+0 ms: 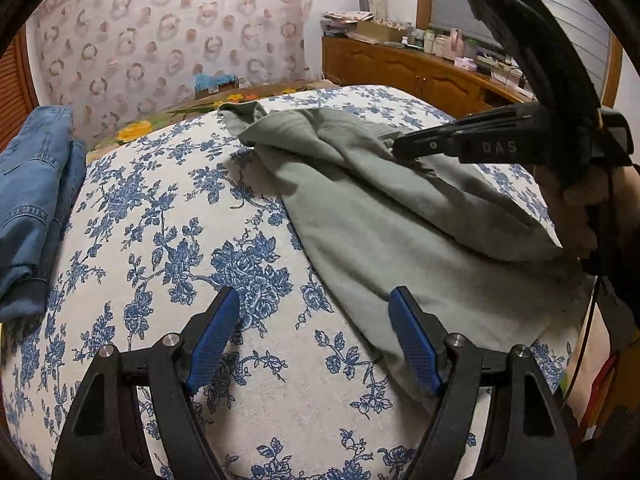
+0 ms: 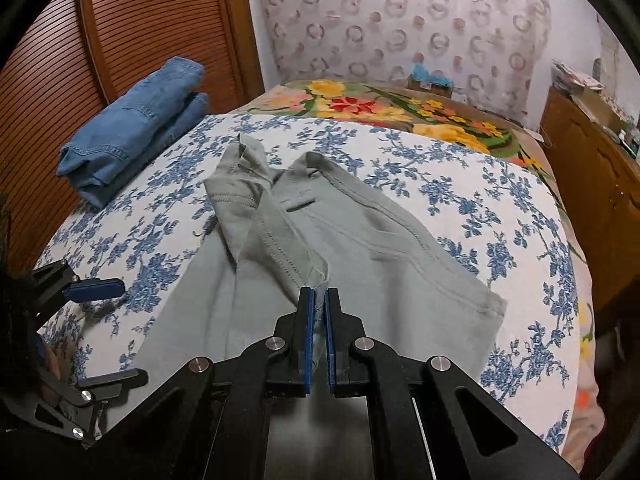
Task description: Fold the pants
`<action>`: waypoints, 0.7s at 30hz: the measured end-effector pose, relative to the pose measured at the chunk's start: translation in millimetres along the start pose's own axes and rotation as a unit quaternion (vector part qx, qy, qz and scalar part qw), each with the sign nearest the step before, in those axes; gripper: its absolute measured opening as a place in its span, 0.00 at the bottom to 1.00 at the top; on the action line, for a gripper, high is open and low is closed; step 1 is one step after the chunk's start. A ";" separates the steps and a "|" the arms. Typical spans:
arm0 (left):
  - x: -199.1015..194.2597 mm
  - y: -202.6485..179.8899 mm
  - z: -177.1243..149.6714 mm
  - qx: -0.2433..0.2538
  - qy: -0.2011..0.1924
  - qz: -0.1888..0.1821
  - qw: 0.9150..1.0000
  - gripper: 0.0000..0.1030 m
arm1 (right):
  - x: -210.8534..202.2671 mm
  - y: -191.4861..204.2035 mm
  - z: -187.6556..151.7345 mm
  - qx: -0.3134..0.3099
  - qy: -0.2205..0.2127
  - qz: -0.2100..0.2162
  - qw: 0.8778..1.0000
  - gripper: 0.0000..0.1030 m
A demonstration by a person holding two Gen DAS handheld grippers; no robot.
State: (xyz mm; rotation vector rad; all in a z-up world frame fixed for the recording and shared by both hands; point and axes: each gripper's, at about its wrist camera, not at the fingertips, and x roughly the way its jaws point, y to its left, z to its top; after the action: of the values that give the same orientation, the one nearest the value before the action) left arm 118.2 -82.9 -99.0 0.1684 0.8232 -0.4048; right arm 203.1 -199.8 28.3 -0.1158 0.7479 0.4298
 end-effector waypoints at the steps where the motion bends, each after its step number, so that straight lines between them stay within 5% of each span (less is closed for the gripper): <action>1: 1.3 0.2 -0.2 -0.001 0.002 -0.001 1.000 0.76 | -0.3 -1.0 0.2 0.000 -0.001 -0.003 1.000 0.05; 21: 5.4 0.0 -2.2 -0.012 0.015 -0.007 1.000 0.76 | -6.3 -54.6 13.9 0.036 -0.015 -0.084 0.996 0.05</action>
State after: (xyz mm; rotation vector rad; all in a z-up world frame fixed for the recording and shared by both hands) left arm 120.1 -83.8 -104.5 0.1466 0.8584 -0.4064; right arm 230.6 -247.9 40.1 -0.1030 0.7169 0.2441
